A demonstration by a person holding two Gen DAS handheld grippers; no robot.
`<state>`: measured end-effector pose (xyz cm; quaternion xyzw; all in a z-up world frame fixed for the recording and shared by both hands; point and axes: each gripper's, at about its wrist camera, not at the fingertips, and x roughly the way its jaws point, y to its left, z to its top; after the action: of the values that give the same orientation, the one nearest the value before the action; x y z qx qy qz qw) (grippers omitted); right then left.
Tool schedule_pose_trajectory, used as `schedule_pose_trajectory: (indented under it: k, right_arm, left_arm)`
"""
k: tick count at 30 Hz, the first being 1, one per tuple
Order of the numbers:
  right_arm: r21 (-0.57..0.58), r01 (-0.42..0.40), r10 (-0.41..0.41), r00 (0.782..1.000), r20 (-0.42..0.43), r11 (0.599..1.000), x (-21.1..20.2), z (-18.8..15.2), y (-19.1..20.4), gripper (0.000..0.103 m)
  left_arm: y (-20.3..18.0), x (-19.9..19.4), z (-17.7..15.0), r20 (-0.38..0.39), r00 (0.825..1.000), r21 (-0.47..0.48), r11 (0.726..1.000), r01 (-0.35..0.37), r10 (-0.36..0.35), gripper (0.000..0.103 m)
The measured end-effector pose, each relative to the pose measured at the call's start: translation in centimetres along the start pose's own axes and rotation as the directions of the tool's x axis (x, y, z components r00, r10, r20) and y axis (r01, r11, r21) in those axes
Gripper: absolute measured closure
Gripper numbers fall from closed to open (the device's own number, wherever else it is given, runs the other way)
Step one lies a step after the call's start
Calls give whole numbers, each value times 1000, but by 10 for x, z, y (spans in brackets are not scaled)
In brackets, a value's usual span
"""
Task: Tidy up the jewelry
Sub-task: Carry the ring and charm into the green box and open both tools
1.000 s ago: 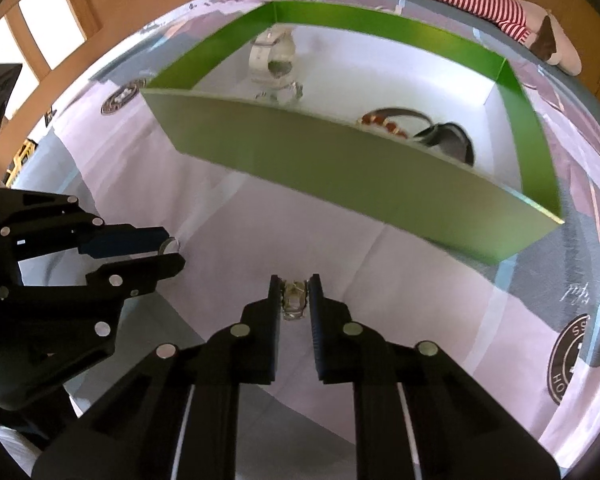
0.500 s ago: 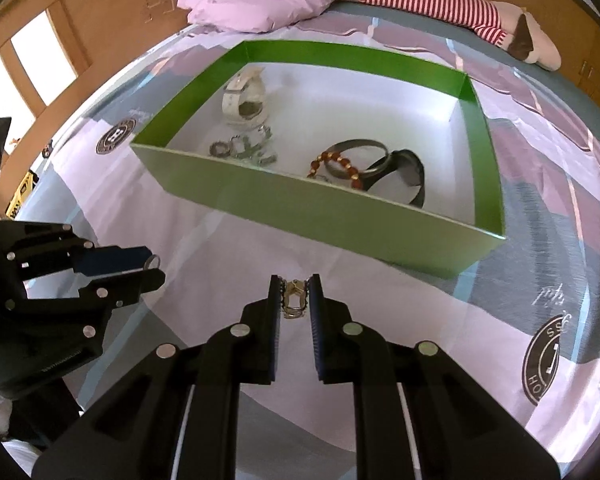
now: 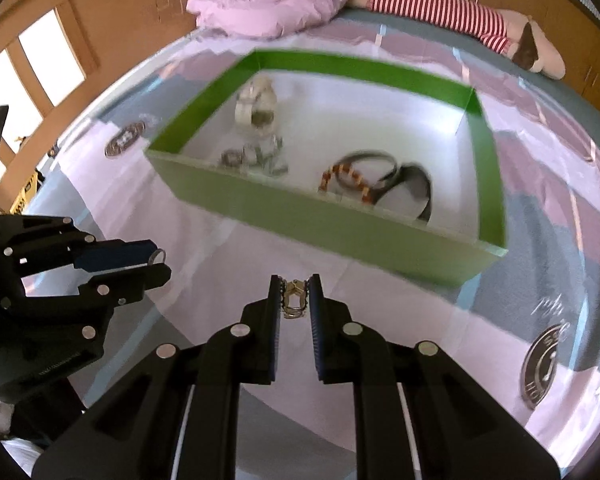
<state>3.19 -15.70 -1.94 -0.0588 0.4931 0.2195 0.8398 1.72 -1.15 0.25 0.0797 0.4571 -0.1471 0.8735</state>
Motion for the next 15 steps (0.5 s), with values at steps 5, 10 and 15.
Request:
schedule_pose_trajectory:
  k: [5,10,15]
  right_arm:
    - [29,0,-3,995,103,1000,-30,28,-15,89]
    - [87,-48,31,982,189,995,-36,59,-39,89]
    - [153,-63,39,987,157,986,-4,72,-59,89]
  left_arm:
    - [4,-16,46,76,997,-6,1000,-19,19,86]
    - [18,17,93,73,997,-50,998,-22,26,86]
    - [35,64,92,-17,1000,-100,995,4,-5,86]
